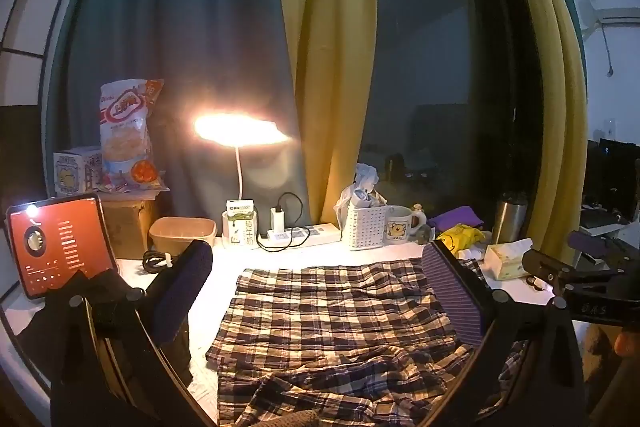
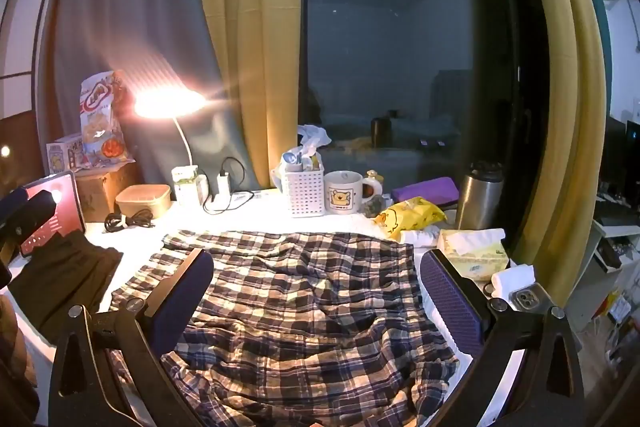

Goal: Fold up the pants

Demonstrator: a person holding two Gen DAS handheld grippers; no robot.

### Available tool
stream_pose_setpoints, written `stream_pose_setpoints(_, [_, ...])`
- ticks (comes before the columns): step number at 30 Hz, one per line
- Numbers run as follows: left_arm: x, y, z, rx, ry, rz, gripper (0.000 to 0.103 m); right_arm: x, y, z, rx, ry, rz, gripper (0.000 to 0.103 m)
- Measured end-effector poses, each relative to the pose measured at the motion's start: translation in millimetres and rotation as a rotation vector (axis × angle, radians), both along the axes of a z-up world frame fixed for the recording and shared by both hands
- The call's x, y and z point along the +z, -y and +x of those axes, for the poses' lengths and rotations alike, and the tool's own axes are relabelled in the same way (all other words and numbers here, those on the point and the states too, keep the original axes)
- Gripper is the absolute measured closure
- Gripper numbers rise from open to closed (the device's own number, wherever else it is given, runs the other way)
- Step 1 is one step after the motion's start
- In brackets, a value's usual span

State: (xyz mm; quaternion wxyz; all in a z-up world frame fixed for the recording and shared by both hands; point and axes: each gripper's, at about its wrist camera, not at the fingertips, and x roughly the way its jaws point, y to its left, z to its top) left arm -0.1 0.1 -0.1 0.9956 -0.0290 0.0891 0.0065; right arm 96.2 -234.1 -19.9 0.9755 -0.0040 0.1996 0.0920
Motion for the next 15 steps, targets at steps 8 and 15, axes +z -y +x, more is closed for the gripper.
stream_pose_setpoints(8, [-3.5, -15.1, 2.2, -0.018, -0.036, -0.055, 0.000, 1.2, -0.4, -0.5, 0.000, 0.000, -0.003, 0.000])
stream_pose_setpoints(15, [-2.1, -4.4, -0.2, -0.011, -0.024, -0.022, 0.000, 1.0, -4.1, -1.3, 0.005, 0.003, -0.005, 0.000])
